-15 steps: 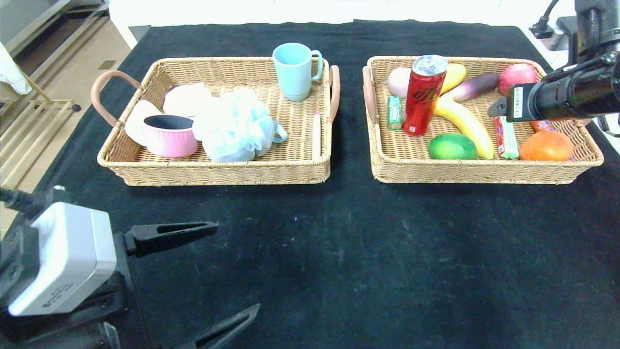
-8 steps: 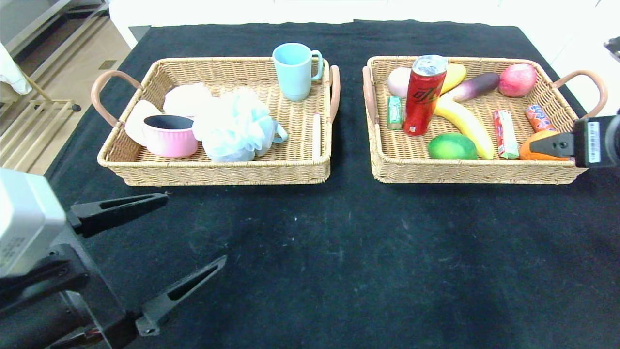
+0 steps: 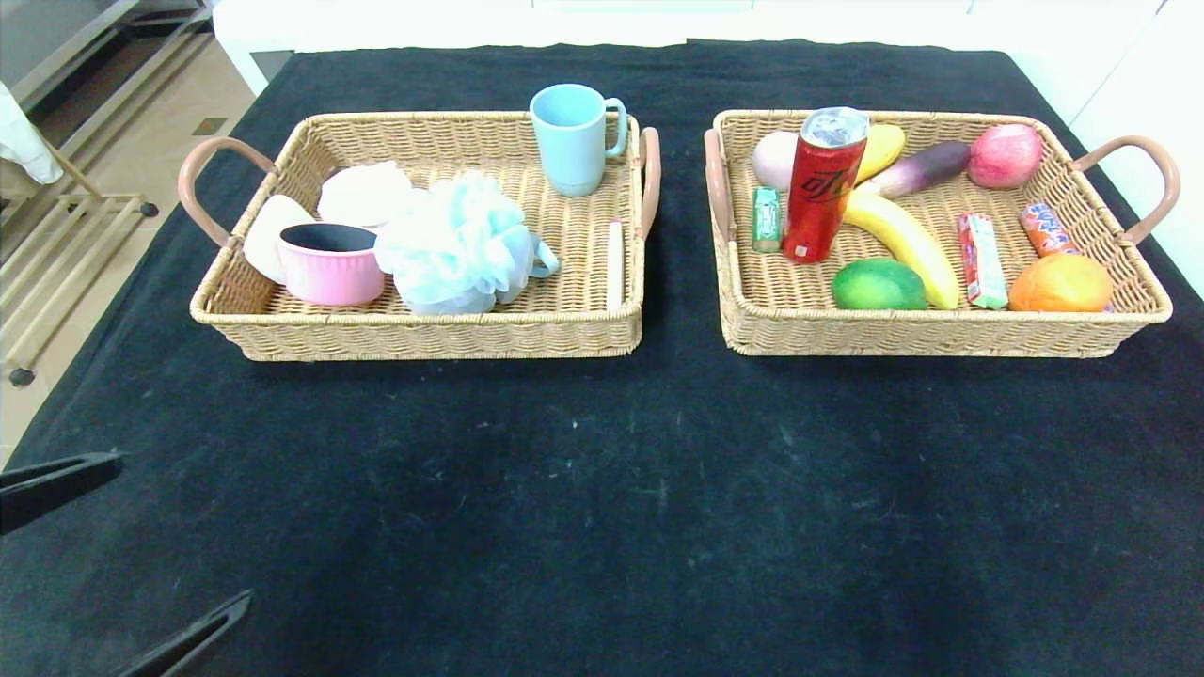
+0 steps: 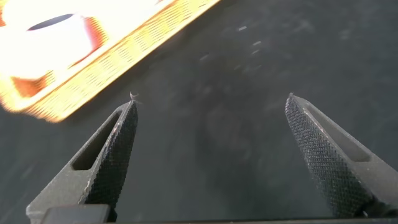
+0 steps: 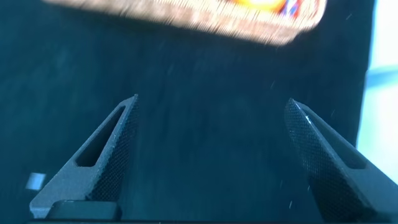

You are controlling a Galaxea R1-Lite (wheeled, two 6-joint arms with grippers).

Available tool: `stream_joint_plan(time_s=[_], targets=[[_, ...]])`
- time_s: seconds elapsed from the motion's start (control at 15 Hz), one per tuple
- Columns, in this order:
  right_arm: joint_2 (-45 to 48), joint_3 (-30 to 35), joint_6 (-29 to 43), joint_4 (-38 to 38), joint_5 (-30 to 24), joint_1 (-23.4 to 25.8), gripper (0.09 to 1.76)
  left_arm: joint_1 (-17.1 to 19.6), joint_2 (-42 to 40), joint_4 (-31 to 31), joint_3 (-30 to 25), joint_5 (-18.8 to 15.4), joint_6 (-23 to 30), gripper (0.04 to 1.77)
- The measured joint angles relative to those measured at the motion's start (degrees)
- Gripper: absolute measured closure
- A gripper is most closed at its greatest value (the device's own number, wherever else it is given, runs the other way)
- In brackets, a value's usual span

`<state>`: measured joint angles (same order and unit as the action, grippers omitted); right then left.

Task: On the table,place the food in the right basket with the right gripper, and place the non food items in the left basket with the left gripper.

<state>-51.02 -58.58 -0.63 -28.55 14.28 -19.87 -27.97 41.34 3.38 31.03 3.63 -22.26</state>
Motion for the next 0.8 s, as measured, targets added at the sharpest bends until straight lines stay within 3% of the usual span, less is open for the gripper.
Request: stream_joint_plan(time_s=[0.27,0.47,0.6,0.8], targets=[[12.79,2.96,-0.44,-10.34,-6.78,-0.20,0.16,8.05,-10.45,-10.54,1.96,-2.62,0.13,0.09],[20.70,3.17,-0.93,-15.49,-9.84,1.22,0.15,15.90,-17.47,-22.80,8.72,-10.33,0.57,0.09],[24.67,1.77,-1.07,-17.92,-12.46,5.27,0.15,20.99,-21.19,-30.79,14.45,-16.12,0.66,0.09],[29.38,-1.10,-1.67,-22.88,-14.17,9.85,0.15,26.15,-25.82,-35.90,20.04,-19.77,0.73,0.09]])
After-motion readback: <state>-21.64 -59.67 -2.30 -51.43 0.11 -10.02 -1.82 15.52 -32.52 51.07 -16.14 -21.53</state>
